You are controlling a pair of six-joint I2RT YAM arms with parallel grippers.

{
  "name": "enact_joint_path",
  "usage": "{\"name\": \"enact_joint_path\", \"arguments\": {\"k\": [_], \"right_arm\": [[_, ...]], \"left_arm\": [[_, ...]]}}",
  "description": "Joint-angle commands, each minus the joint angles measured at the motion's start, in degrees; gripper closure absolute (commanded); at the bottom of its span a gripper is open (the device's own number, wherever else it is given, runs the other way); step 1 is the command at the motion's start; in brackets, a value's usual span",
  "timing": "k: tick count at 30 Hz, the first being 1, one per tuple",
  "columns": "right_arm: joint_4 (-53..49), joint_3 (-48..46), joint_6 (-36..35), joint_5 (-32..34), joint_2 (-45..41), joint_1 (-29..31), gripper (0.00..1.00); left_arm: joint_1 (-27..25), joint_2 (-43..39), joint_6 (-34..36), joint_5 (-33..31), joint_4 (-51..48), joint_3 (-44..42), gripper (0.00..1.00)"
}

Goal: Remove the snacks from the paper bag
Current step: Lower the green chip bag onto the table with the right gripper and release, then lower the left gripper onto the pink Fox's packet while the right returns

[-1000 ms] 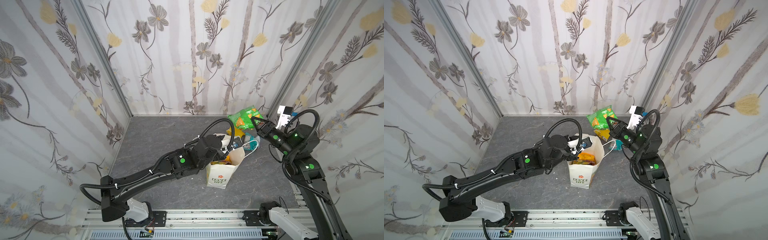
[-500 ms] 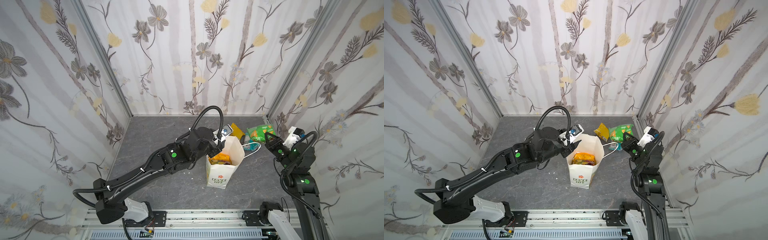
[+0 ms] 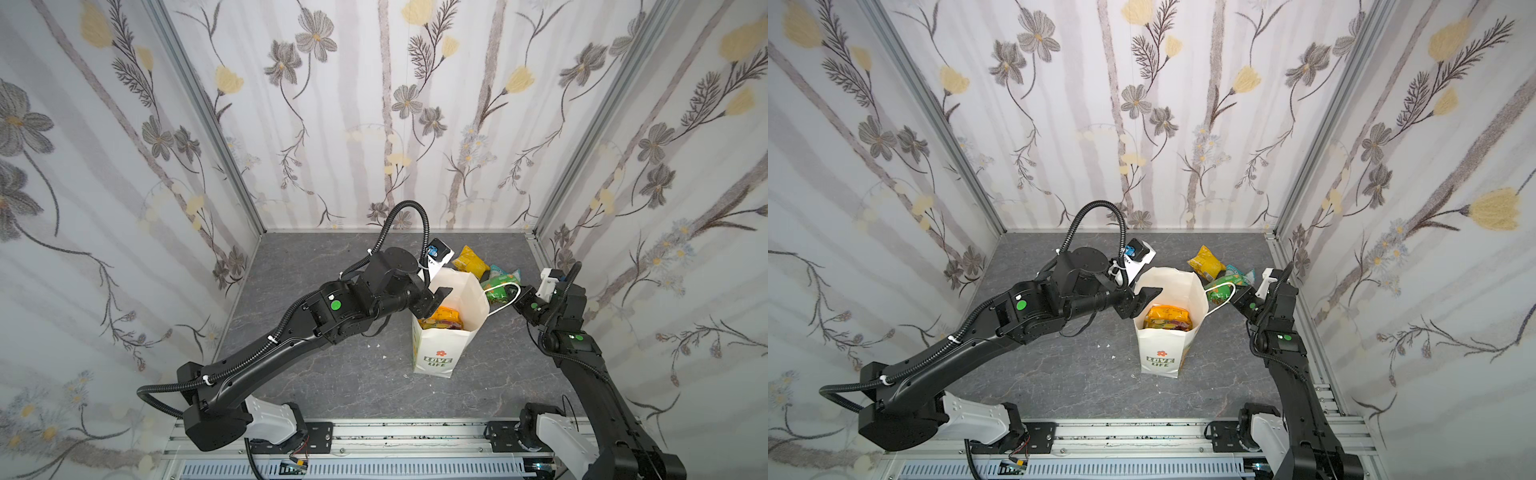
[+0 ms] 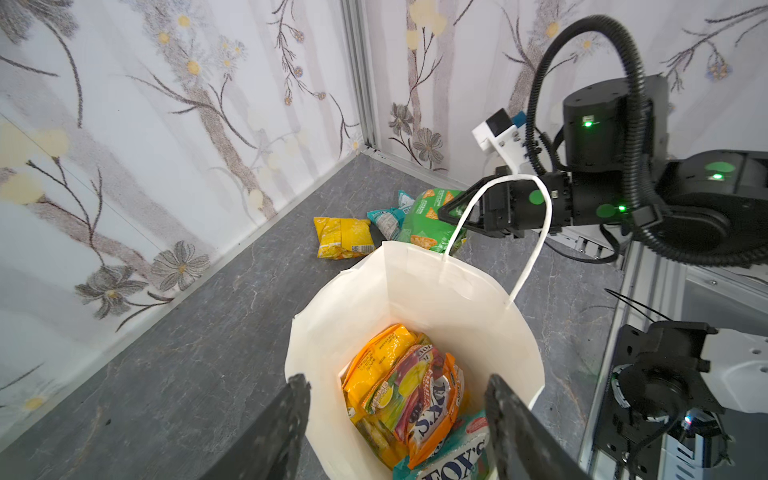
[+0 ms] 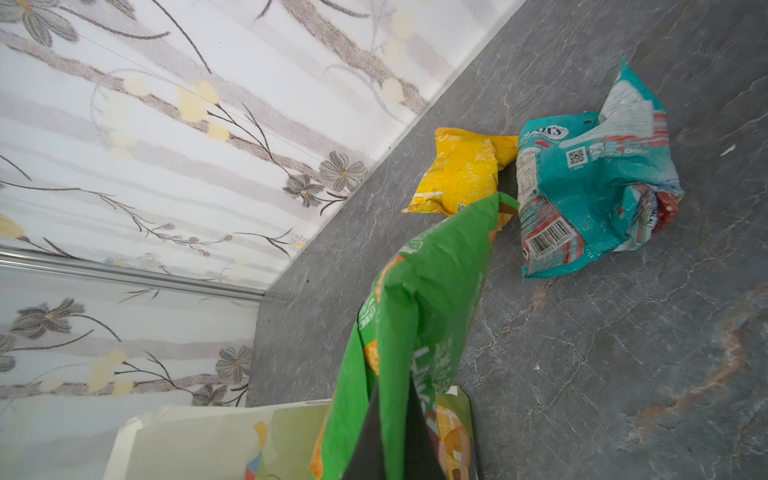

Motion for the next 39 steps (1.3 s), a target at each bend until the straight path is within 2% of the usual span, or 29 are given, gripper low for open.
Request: {"name": "enact_joint_path", "arguments": {"k": [1,9,17,24,30,35,39], "right_arm": [[8.3,0.0,-1.4,-3.7,5.0,0.4,0.96],[17.7,0.4,-1.5,-4.1,19.1,3.0,0.95],[20.7,0.7,-1.9,-2.7,29.5,5.6,0.89],[19.5,-1.7,-3.0,1.2,31.1,6.1,0.67],[15.6,-2.9,-5.6,5.3,29.5,6.1,0.56],[10.8,-3.0,-7.8,9.5,25.9,6.0,0.34],[7.0,-3.0,-8.7,12.0,18.6,6.0,0.23]], "left_arm": [[0.3,-0.2,-3.1,2.6,-1.1,0.8,0.32],[0.8,1.0,-4.5,2.6,-3.6,2.9,0.31],[1.1,1.9,-4.7,2.2,-4.6,3.9,0.30],[1.4,2.7,-4.9,2.2,-5.4,4.4,0.29],[1.6,3.4,-5.0,2.2,-6.0,5.2,0.29],[1.5,4.5,-5.3,1.3,-7.6,6.4,0.28],[1.5,5.8,-5.7,1.0,-9.0,7.9,0.27]]}}
